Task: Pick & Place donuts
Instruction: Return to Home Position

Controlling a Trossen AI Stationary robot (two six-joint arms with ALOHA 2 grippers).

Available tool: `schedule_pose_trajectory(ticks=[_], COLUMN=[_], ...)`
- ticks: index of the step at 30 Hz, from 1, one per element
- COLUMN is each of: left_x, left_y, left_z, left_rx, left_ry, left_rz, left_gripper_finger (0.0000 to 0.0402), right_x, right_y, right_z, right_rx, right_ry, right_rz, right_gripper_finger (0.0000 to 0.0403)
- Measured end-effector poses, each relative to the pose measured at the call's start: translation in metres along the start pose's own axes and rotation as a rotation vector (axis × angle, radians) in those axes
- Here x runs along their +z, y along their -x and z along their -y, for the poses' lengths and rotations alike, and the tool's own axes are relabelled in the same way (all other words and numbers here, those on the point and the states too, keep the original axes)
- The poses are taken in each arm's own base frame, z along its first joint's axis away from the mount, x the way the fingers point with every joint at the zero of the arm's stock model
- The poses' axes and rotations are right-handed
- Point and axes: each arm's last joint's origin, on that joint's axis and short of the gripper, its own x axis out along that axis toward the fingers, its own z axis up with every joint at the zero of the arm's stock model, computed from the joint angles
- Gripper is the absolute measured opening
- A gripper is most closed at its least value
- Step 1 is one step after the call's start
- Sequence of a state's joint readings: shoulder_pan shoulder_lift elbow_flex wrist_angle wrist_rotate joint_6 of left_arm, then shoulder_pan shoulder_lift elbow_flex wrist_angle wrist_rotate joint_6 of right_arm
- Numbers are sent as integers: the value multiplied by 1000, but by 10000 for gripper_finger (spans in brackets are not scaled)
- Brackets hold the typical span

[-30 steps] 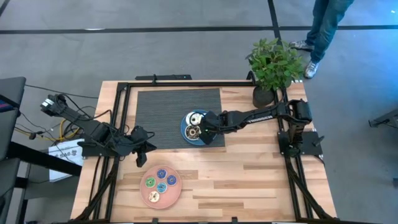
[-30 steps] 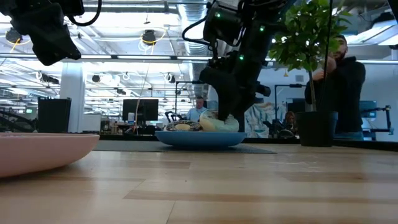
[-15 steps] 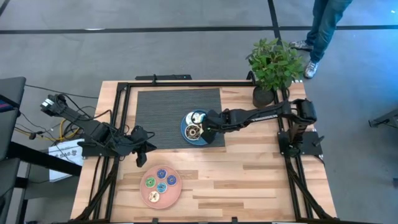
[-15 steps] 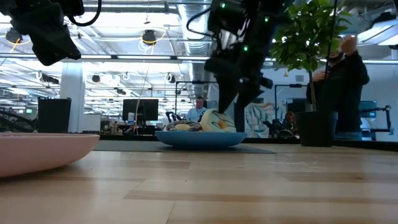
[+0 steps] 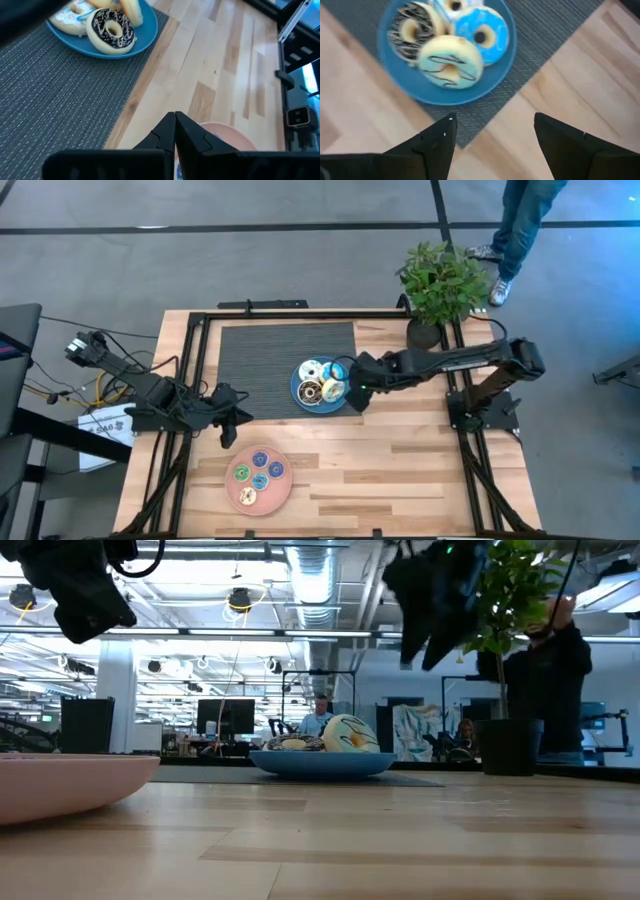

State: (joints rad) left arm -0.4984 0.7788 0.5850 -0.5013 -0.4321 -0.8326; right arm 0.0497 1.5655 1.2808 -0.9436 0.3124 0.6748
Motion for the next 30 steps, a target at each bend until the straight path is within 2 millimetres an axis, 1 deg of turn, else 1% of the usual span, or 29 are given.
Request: schedule_pose_trajectory(ticks=[3,6,8,11,14,15,17,20,22,24,27,30], left_x=[1,3,4,5,5,5,6,8,8,7,8,12], left_y=[0,0,0,0,0,0,0,1,1,0,1,4], left_z=[2,3,3,3,1,1,1,0,0,1,1,2], left_rx=[-15,-20,-17,7,42,49,61,87,88,81,76,101], left_ry=[9,20,18,-4,-45,-45,-19,0,-28,-71,-120,-199], left_rz=[14,43,60,83,96,102,132,168,165,153,154,184], left_gripper_finger=[0,0,0,0,0,0,0,0,0,0,0,0], right_x=[-11,-22,-31,-44,-58,-63,-72,-84,-92,-97,-102,-105], right_y=[19,37,47,62,72,74,78,77,75,72,62,52], right_z=[-6,-14,-19,-26,-35,-37,-42,-52,-54,-58,-61,-68], right_rx=[38,98,133,181,216,225,237,237,212,191,124,98], right_ry=[38,74,106,159,218,237,273,326,391,390,357,400], right_rz=[16,48,61,77,78,76,66,43,16,-12,-57,-75], right_gripper_finger=[248,215,178,104,29,15,12,32,41,45,38,12])
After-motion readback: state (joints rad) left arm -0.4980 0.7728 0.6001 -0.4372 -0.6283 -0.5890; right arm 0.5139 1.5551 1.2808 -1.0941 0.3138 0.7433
